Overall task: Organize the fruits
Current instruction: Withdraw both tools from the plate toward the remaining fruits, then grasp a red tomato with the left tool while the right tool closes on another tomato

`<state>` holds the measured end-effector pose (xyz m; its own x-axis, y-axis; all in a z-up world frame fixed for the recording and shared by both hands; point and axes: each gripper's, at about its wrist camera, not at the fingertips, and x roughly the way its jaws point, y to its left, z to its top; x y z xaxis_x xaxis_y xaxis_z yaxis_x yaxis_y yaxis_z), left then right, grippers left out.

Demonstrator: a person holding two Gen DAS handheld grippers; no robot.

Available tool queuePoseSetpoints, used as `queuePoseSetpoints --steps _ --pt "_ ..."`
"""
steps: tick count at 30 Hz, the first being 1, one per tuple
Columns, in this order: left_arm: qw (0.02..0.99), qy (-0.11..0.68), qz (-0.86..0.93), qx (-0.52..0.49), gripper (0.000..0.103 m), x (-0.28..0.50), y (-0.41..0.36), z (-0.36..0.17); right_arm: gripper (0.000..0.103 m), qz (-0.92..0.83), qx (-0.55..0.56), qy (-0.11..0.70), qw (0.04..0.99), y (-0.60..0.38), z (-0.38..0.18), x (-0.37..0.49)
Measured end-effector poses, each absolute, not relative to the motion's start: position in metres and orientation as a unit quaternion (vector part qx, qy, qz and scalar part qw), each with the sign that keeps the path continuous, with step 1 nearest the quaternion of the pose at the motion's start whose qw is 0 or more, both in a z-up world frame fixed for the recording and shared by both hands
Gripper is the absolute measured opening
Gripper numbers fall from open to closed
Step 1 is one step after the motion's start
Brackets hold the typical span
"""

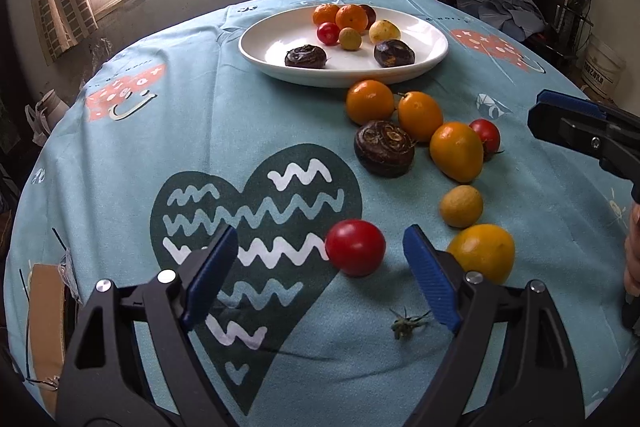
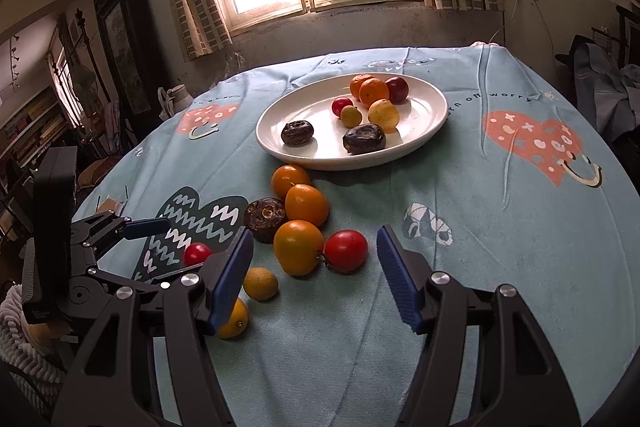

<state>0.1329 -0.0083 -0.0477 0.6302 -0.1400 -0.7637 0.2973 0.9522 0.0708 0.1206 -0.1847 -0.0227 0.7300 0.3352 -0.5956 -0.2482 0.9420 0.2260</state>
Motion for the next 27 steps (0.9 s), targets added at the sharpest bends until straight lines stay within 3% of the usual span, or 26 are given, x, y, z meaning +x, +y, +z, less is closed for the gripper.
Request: queuePoseSetpoints --steps 4,6,8,12,23,25,27 --pt "0.892 0.421 -0.132 0.097 0.074 0.137 -0.013 -0.052 0.065 0.149 0.076 0.335 0.927 -0.19 -0.023 0.122" --pt "0.891 0.424 -0.135 0.096 0.056 0.139 -0.013 -0.054 0.065 0.146 0.08 0.338 0.926 -0.192 -0.024 0.123" --pt "0.887 0.429 -0.142 0.09 0.051 0.142 -0.013 -0.056 0.064 0.144 0.083 0.34 0.926 -0.193 -0.025 0.124" --pt "0.886 0.425 -0.159 0.1 0.032 0.138 -0.018 -0.055 0.064 0.141 0.086 0.344 0.924 -0.195 -0.028 0.125" --pt "0.902 0.413 -0.11 0.066 0.031 0.139 0.007 -0.044 0.064 0.125 0.064 0.384 0.913 -0.194 -0.046 0.138" --pt "0.9 0.416 -0.11 0.066 0.031 0.139 0.007 -0.045 0.062 0.131 0.04 0.386 0.912 -0.184 -0.048 0.138" --pt "0.899 0.416 -0.113 0.072 0.031 0.138 0.005 -0.046 0.05 0.136 0.029 0.388 0.911 -0.18 -0.05 0.14"
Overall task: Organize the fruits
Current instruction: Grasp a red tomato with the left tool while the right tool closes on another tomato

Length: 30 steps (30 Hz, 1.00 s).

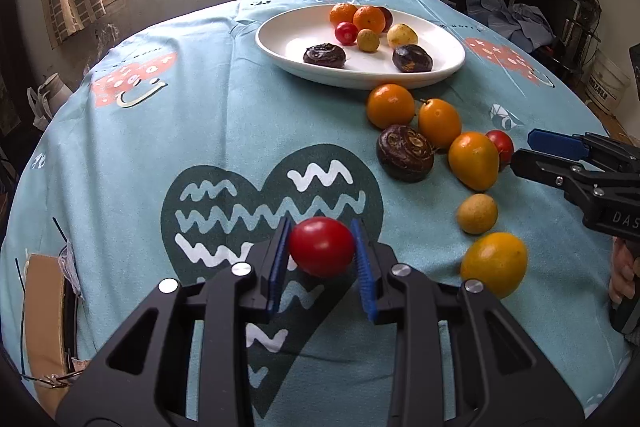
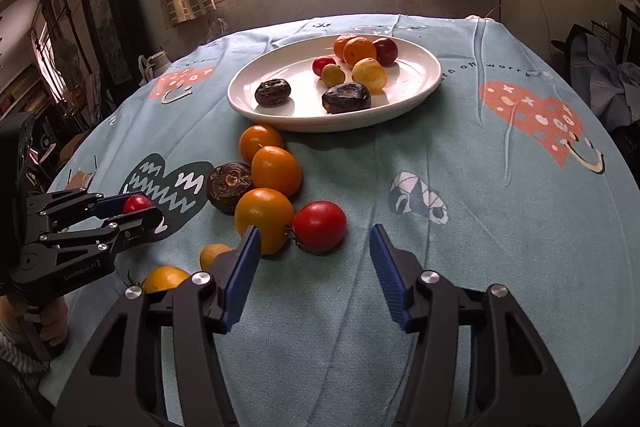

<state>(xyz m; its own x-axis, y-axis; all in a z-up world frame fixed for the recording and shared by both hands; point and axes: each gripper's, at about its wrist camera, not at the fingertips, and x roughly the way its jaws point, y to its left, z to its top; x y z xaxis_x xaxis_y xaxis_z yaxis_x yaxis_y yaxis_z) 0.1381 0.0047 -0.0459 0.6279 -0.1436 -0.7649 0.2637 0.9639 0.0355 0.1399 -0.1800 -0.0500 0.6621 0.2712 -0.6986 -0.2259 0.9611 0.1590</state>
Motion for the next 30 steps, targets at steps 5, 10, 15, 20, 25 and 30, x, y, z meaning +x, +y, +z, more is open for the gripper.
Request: queuePoseSetpoints --steps 5,10,15,20,25,30 --pt "0.898 0.418 -0.116 0.076 0.031 0.138 0.003 -0.047 0.042 0.138 0.035 0.405 0.903 -0.183 -0.057 0.15" --pt "0.894 0.424 -0.118 0.082 0.031 0.139 0.0 -0.051 0.04 0.14 0.045 0.415 0.898 -0.182 -0.06 0.171" --pt "0.891 0.43 -0.118 0.081 0.032 0.141 0.0 -0.054 0.031 0.157 0.053 0.429 0.888 -0.178 -0.064 0.177" --pt "0.889 0.434 -0.122 0.08 0.031 0.143 -0.001 -0.055 0.031 0.158 0.057 0.422 0.891 -0.183 -0.061 0.169" --pt "0.897 0.42 -0.116 0.076 0.032 0.139 0.001 -0.049 0.031 0.154 0.066 0.397 0.902 -0.19 -0.051 0.154" --pt "0.916 0.382 -0.1 0.071 0.031 0.132 0.006 -0.014 0.031 0.16 0.097 0.338 0.922 -0.21 -0.012 0.127"
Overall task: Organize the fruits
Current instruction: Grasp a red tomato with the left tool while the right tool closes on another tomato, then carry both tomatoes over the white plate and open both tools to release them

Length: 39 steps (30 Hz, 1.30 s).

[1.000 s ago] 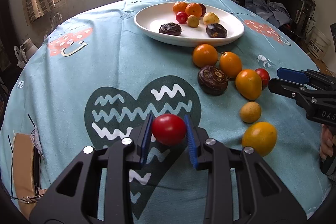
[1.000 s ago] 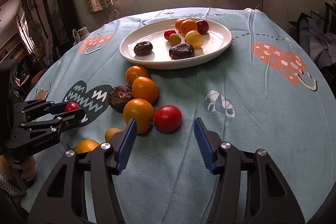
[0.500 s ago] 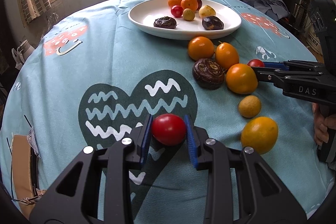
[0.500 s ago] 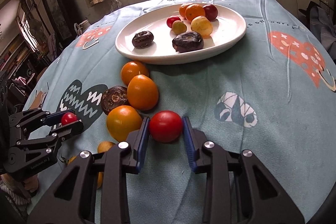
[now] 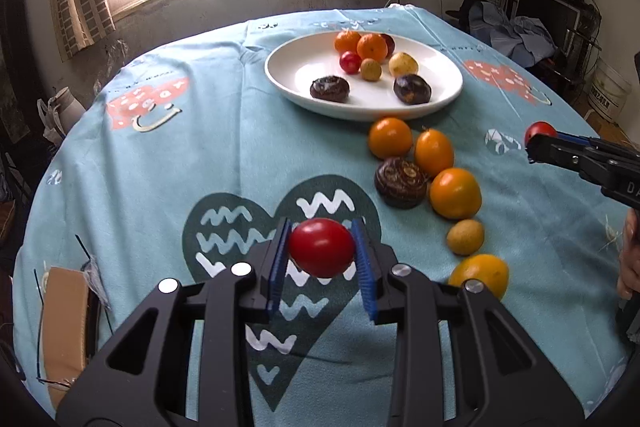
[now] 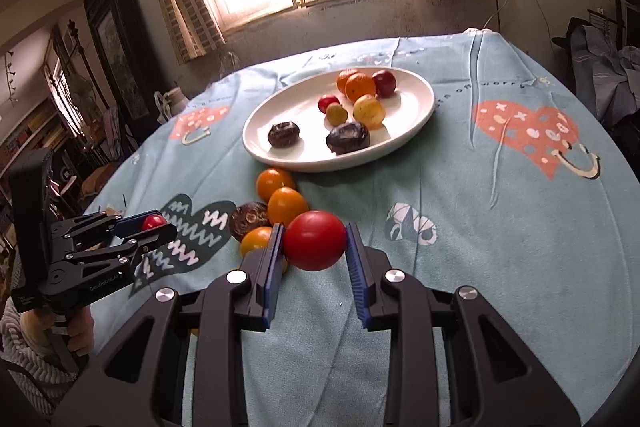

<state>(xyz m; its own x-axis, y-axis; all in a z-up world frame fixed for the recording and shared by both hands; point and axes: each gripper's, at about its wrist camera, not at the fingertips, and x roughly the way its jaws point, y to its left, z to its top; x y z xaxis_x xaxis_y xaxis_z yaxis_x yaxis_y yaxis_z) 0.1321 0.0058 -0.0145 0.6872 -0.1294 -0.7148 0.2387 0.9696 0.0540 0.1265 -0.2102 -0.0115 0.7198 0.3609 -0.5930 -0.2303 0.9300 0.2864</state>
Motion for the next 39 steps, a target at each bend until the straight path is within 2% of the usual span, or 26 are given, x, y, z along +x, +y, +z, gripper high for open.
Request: queuePoseSetpoints --steps 6,10,20,28,30,32,39 --pt "0.931 0.343 -0.102 0.075 0.031 0.158 -0.002 0.057 0.031 0.156 0.108 0.272 0.943 -0.232 0.068 0.135" --pt "0.933 0.337 -0.108 0.068 0.031 0.197 -0.021 0.077 0.031 0.158 0.098 0.254 0.949 -0.22 0.091 0.161" --pt "0.905 0.414 -0.1 0.024 0.031 0.317 -0.035 0.01 0.031 0.178 0.083 0.365 0.91 -0.163 0.004 0.267" --pt "0.905 0.412 -0.099 0.015 0.033 0.353 -0.035 -0.012 0.031 0.187 0.052 0.394 0.899 -0.146 -0.027 0.293" --pt "0.907 0.409 -0.103 0.009 0.044 0.352 -0.034 -0.013 0.038 0.184 0.045 0.395 0.899 -0.145 -0.029 0.293" --pt "0.907 0.407 -0.106 0.011 0.048 0.349 -0.036 -0.013 0.053 0.176 0.036 0.387 0.904 -0.144 -0.027 0.29" --pt "0.913 0.395 -0.102 0.023 0.055 0.325 -0.036 -0.004 0.054 0.168 0.001 0.364 0.916 -0.134 -0.015 0.267"
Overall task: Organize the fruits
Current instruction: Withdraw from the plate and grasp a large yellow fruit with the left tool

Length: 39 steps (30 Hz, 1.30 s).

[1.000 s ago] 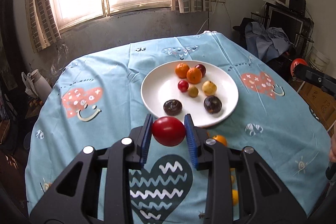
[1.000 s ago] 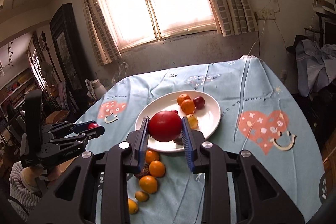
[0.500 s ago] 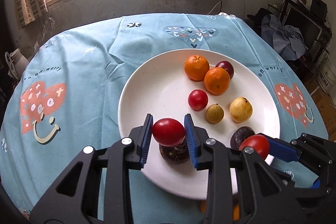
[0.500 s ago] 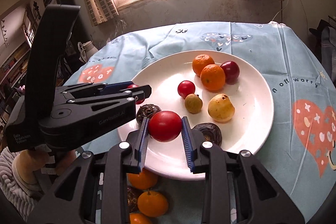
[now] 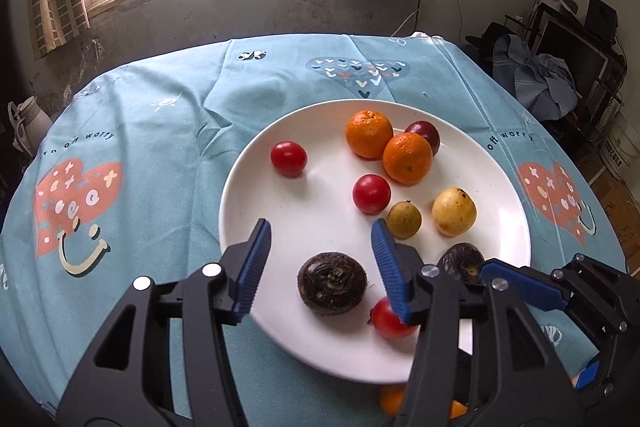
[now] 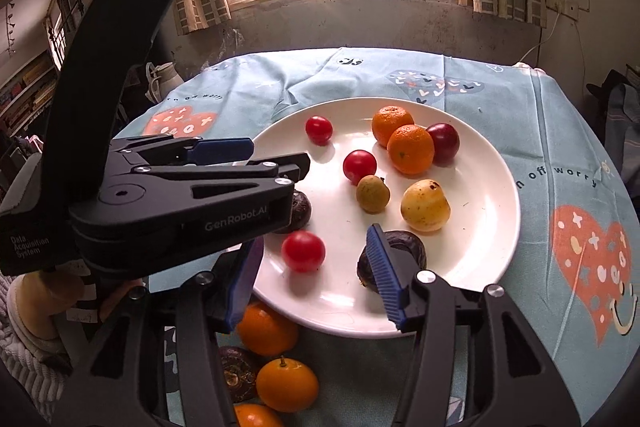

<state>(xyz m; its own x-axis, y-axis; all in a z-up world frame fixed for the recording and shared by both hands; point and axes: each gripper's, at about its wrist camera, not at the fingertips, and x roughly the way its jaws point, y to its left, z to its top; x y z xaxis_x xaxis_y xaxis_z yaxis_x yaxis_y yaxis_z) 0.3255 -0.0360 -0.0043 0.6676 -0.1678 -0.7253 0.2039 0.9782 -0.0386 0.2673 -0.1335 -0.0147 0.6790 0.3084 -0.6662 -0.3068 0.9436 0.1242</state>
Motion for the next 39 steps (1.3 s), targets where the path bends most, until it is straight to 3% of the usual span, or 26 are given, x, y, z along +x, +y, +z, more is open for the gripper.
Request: queuePoseSetpoints --steps 11,24,33,39 --pt "0.921 0.377 -0.09 0.02 0.061 0.248 -0.01 0.006 0.055 0.138 -0.041 0.313 0.939 -0.129 0.001 0.199" --pt "0.921 0.383 -0.066 0.037 0.066 0.161 0.012 -0.023 0.056 0.103 -0.044 0.282 0.953 -0.143 -0.001 0.14" --pt "0.917 0.385 -0.097 0.033 0.071 0.128 0.009 -0.027 0.058 0.117 -0.016 0.295 0.948 -0.154 -0.006 0.132" --pt "0.909 0.371 -0.16 0.097 0.071 0.109 -0.03 -0.029 0.059 0.112 0.064 0.316 0.94 -0.183 -0.007 0.142"
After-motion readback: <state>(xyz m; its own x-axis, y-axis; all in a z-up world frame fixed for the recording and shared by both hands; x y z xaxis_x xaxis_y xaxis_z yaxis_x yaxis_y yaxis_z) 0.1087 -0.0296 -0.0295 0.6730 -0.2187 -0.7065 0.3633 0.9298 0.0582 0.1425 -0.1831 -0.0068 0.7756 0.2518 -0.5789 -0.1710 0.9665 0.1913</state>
